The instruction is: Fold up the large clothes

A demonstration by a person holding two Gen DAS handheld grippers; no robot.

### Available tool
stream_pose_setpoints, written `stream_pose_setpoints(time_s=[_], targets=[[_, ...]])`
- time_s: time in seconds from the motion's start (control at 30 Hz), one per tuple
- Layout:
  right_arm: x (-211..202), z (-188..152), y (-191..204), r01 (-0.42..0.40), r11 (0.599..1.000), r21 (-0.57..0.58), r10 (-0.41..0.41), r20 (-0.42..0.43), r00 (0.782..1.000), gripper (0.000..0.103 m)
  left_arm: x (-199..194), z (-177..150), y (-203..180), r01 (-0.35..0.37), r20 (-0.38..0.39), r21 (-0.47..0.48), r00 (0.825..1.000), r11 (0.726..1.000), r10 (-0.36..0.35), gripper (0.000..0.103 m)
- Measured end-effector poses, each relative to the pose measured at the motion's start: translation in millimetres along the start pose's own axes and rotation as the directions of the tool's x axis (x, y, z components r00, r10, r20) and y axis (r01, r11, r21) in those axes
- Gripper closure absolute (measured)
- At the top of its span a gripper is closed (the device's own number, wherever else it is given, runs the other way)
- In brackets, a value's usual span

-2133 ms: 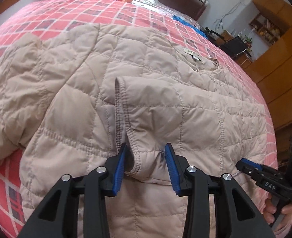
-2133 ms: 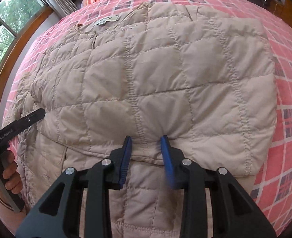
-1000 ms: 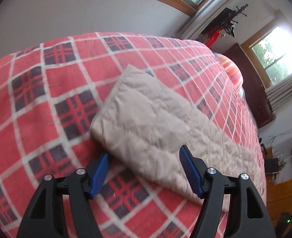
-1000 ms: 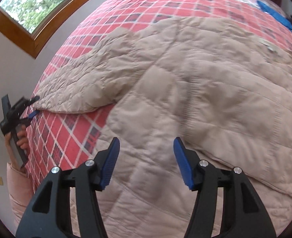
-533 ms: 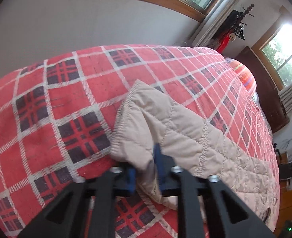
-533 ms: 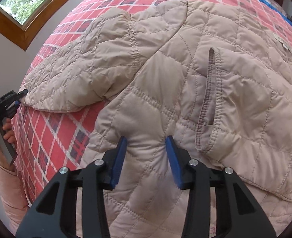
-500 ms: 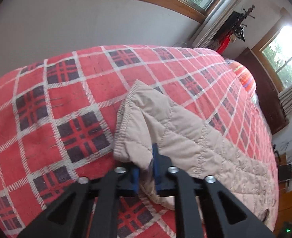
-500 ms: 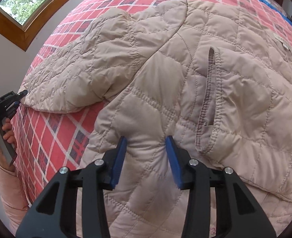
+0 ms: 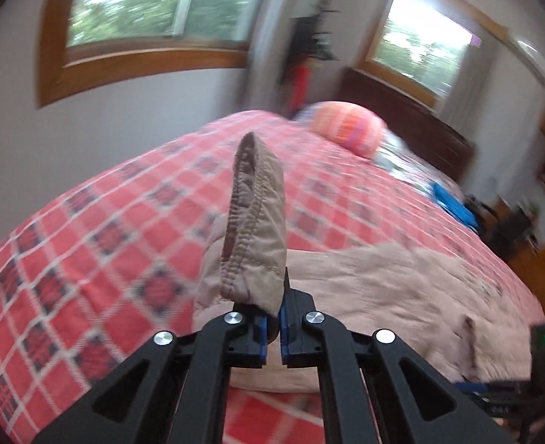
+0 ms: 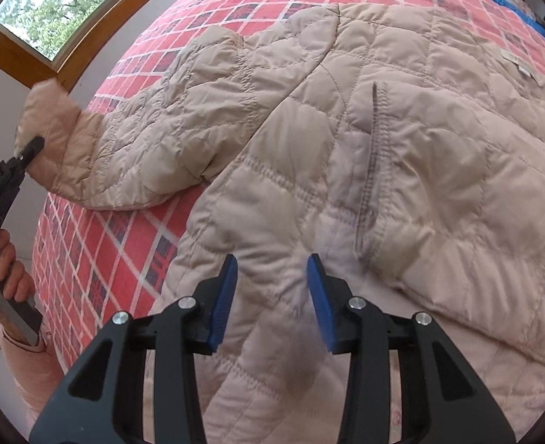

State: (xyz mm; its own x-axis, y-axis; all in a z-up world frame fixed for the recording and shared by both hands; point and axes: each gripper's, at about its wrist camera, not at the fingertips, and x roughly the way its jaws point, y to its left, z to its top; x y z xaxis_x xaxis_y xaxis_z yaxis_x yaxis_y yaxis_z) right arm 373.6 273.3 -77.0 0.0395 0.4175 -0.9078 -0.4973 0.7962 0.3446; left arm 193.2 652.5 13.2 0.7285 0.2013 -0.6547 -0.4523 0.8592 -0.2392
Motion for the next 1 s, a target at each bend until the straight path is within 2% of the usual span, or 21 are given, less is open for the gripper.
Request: stream_pose_setpoints(time_s=[0.17, 0.3, 0.47, 0.7, 0.73, 0.77, 0.83, 0.9, 0.93, 0.97, 1.0], targets=[[-21.2, -10.0, -10.0, 0.002, 1.000, 0.013, -0.002, 0.023, 1.000, 0.063, 7.2, -13.1, -62.9, 0.132, -0.042, 0.107, 0.991, 0.986, -0.128, 0.099], [-41.5, -16.6, -21.9, -0.008, 0.999, 0.032, 0.007, 0.053, 0.999, 0.063, 19.2, -29.3, -100.4, 0.192, -0.088, 0.172, 0.980, 0.966, -0.179, 0.099], [-52.2, -15.4, -29.7, -0.006, 0.999, 0.048, 0.003, 0.074, 0.997, 0.063, 48.7, -52.8, -131.9, 0.207, -0.171, 0.218, 0.970, 0.954, -0.171, 0.099], [-50.5, -16.8, -38.2, -0.002, 0.996, 0.084, -0.004, 0.080, 0.997, 0.063, 76.4, -79.4, -137.0, 0.207, -0.250, 0.227, 0.957, 0.951, -0.149, 0.095], [-50.5, -17.4, -39.3, -0.003, 0.996, 0.086, -0.004, 0.079, 0.997, 0.063, 75.8, -80.4, -135.6, 0.228, -0.257, 0.225, 0.952, 0.947, -0.168, 0.086], [-50.6, -17.9, -39.9, -0.003, 0.996, 0.088, -0.004, 0.078, 0.997, 0.063, 71.7, -81.3, -132.9, 0.268, -0.275, 0.214, 0.939, 0.939, -0.205, 0.072], [-51.9, -18.5, -39.9, -0.001, 0.996, 0.087, -0.006, 0.079, 0.997, 0.062, 60.9, -79.8, -130.4, 0.351, -0.307, 0.182, 0.908, 0.919, -0.286, 0.057], [-53.3, -16.9, -38.0, -0.006, 0.996, 0.085, -0.001, 0.084, 0.997, 0.061, 36.8, -76.4, -114.0, 0.454, -0.316, 0.117, 0.860, 0.883, -0.400, 0.052], [-54.9, -16.2, -36.6, -0.012, 0.996, 0.084, 0.005, 0.089, 0.996, 0.061, 26.7, -73.6, -104.2, 0.479, -0.304, 0.091, 0.848, 0.873, -0.433, 0.050], [-56.5, -15.1, -35.0, -0.024, 0.996, 0.086, 0.016, 0.095, 0.995, 0.061, 15.4, -68.6, -90.6, 0.485, -0.272, 0.067, 0.850, 0.872, -0.452, 0.047], [-57.5, -14.2, -33.8, -0.036, 0.995, 0.088, 0.027, 0.100, 0.995, 0.061, 9.7, -63.6, -81.8, 0.471, -0.243, 0.053, 0.861, 0.880, -0.447, 0.046]])
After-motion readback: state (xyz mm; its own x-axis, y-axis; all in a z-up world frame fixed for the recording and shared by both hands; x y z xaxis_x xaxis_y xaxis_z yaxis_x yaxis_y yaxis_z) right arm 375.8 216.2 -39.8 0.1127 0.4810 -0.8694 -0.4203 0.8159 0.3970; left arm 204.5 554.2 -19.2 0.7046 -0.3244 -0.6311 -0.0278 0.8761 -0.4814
